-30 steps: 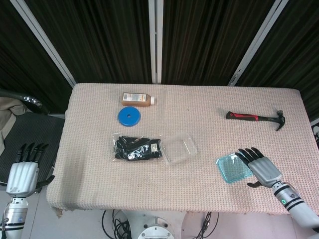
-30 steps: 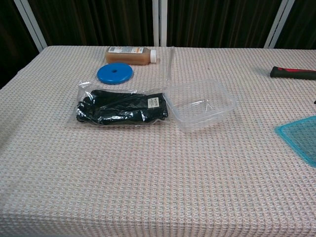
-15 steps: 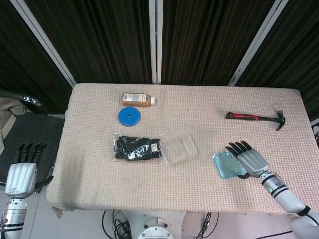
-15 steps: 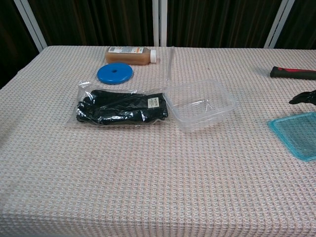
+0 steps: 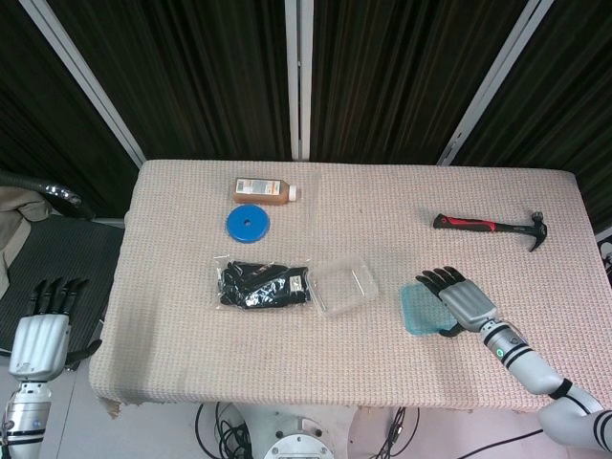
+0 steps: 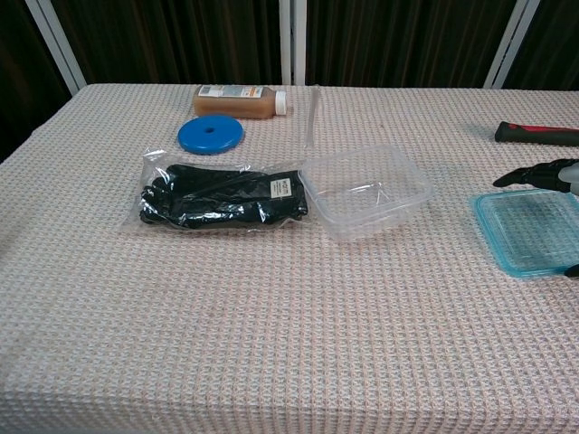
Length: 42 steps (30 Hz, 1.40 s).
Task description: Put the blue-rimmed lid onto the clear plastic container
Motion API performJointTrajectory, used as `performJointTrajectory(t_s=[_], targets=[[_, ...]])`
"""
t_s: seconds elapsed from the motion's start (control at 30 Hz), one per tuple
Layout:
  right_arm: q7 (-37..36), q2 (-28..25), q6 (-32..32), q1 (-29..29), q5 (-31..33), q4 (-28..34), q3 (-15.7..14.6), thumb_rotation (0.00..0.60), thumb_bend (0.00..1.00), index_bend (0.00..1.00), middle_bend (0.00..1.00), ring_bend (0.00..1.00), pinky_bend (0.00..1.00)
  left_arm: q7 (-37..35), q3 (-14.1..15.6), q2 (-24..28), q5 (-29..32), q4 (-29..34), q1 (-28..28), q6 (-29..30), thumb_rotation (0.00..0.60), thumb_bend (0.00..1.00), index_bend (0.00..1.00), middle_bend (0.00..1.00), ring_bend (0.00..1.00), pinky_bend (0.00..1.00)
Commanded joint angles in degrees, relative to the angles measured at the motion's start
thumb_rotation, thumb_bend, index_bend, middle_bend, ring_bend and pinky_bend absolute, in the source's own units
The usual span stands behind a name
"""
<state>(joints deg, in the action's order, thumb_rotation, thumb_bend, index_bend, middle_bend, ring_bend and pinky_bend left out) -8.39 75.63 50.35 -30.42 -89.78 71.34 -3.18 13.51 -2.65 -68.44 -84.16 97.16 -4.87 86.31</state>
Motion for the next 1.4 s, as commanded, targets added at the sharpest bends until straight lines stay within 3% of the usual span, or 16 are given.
performJointTrajectory(t_s=[0.03, 0.53, 0.87, 1.0, 1.23, 1.4], targets=[[-0.7, 0.1, 0.4, -0.1, -0.4, -0.3, -0.3, 0.600, 0.00, 0.00, 0.06, 0.00, 0.00, 0.0, -0.1, 0.1, 0.0, 0.0, -0.1, 0.0, 0.600, 0.03, 0.14, 0.12, 0.05, 0.00], [-2.0, -0.3, 0.2, -0.4, 0.2, 0.1, -0.9, 0.600, 0.00, 0.00, 0.02, 0.00, 0.00, -0.2, -0.1, 0.3, 0.0, 0.0, -0.4, -0.5, 0.600, 0.03, 0.14, 0.12, 0.05, 0.00], [-3.2, 1.6, 0.4, -0.9, -0.2, -1.6, -1.1, 0.600, 0.05, 0.00, 0.23, 0.00, 0.00, -0.6, 0.1, 0.5, -0.2, 0.1, 0.2, 0.2, 0.600, 0.03, 0.14, 0.12, 0.05, 0.00], [-4.0, 1.4, 1.3, -0.7, -0.4, -1.5, -1.1, 0.600, 0.10, 0.00, 0.26, 0.00, 0.00, -0.6, 0.1, 0.6, -0.3, 0.1, 0.3, 0.3, 0.600, 0.03, 0.14, 0.12, 0.05, 0.00], [-2.7, -3.1, 7.5, 0.4, -1.9, 2.9, -0.1, 0.600, 0.13, 0.00, 0.27, 0.00, 0.00, -0.6, 0.2, 0.7, -0.6, 0.3, 0.4, 0.6, 0.600, 0.03, 0.14, 0.12, 0.05, 0.00], [0.6, -8.9, 9.9, -0.7, -3.1, 10.5, 1.5, 0.600, 0.15, 0.00, 0.28, 0.00, 0.00, -0.2, 0.2, 0.9, -1.0, 0.6, 0.2, 0.5, 0.600, 0.03, 0.14, 0.12, 0.05, 0.00]])
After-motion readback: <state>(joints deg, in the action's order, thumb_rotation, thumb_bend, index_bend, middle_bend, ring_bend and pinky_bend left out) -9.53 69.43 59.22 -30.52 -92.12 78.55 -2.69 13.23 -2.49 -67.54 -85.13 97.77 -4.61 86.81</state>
